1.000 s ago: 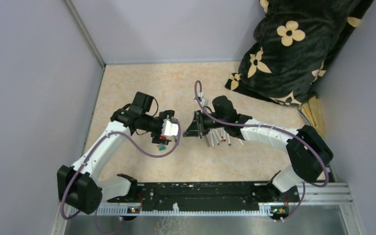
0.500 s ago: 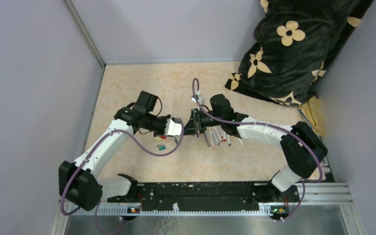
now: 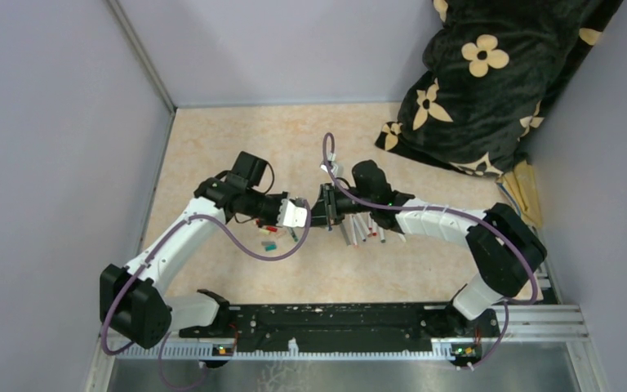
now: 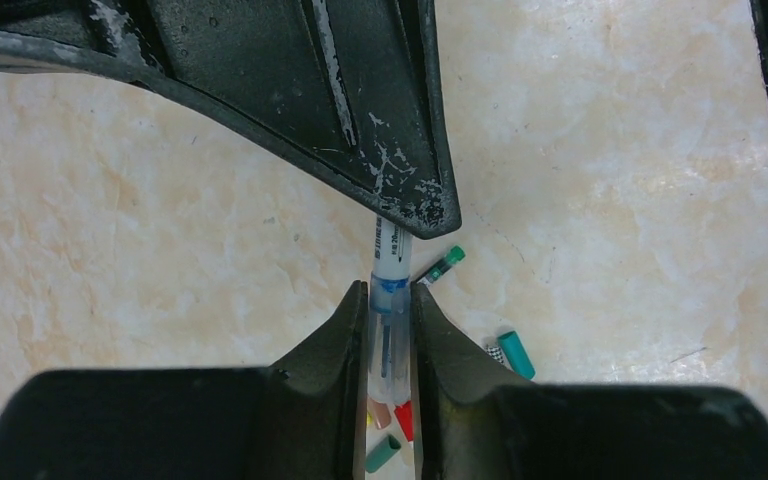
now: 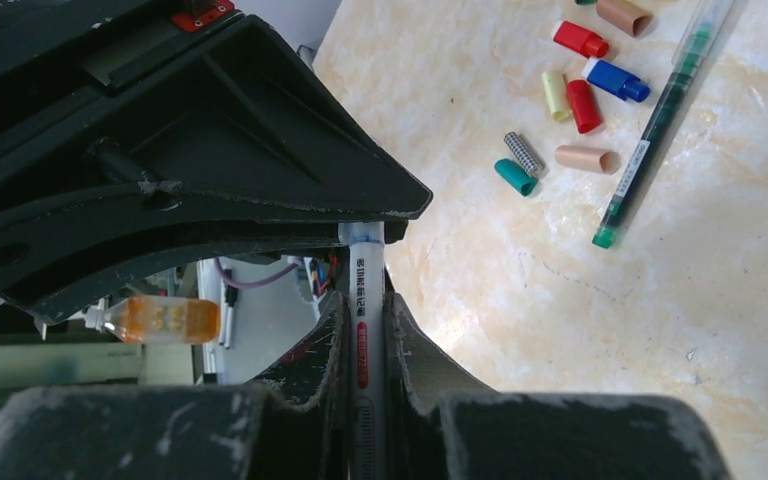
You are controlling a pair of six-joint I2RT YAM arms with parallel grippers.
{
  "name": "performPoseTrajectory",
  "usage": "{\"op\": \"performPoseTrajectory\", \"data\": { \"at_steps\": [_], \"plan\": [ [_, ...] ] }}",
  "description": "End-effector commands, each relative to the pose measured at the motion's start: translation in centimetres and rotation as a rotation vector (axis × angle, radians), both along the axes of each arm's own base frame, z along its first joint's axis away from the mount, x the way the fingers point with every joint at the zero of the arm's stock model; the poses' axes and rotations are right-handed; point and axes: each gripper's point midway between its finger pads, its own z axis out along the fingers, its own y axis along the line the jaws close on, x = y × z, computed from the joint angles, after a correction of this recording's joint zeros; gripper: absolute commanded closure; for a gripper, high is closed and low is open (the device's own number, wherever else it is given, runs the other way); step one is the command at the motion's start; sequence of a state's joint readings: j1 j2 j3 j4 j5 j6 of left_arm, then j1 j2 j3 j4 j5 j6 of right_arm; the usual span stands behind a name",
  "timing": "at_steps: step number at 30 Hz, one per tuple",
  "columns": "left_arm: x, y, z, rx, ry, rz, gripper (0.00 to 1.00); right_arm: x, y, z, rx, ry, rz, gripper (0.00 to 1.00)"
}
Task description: Open the pen caps
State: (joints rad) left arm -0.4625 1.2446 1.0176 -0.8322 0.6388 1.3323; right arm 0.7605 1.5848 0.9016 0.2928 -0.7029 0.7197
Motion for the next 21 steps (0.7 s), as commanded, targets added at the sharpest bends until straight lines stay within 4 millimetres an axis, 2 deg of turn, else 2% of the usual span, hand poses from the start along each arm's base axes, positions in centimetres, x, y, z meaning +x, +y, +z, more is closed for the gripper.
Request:
{"op": "performPoseTrajectory", "data": {
  "at_steps": [1, 10, 21],
  "plan": [
    [0.7, 1.8, 0.0, 0.090, -0.028, 0.047, 1.00, -0.2, -0.5, 2.5, 0.070, -0.078, -0.002, 1.00],
    [3.2, 3.8, 0.2, 0.114, -0.061, 0.129, 1.00, -1.1, -2.3, 1.8, 0.037, -0.095, -0.038, 1.00],
    [3.9, 5.4, 0.2, 0.103, -0.053, 0.153, 1.00, -1.3, -3.2, 1.1, 0.010, -0.098, -0.058, 1.00]
  ]
}}
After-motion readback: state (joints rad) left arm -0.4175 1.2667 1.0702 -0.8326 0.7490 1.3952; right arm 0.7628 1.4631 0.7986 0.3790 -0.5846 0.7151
